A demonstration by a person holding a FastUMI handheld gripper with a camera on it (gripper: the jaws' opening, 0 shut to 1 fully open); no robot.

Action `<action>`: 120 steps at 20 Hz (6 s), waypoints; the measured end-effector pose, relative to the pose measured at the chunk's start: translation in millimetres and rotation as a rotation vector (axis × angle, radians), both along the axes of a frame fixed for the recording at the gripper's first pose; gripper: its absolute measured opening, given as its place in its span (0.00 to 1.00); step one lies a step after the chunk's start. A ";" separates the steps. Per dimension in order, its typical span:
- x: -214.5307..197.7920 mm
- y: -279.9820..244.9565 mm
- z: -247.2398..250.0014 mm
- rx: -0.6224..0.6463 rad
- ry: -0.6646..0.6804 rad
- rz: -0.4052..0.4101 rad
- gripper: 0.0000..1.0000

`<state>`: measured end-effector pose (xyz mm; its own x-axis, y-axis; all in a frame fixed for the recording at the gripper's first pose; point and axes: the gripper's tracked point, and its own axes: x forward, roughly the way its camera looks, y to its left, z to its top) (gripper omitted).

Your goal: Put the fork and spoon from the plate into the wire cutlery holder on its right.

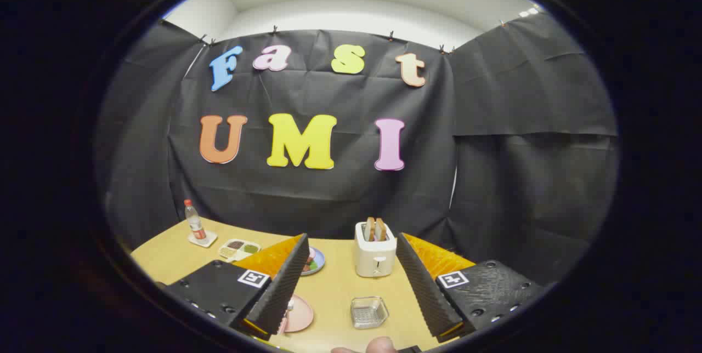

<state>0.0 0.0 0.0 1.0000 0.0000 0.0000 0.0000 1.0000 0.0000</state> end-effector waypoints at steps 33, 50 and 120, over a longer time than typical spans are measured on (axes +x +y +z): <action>6.0 48.9 -20.5 -0.002 0.084 0.104 0.95; 23.0 123.8 -215.2 -0.043 0.531 0.184 0.96; 87.4 -56.7 -229.3 0.105 1.552 0.106 0.43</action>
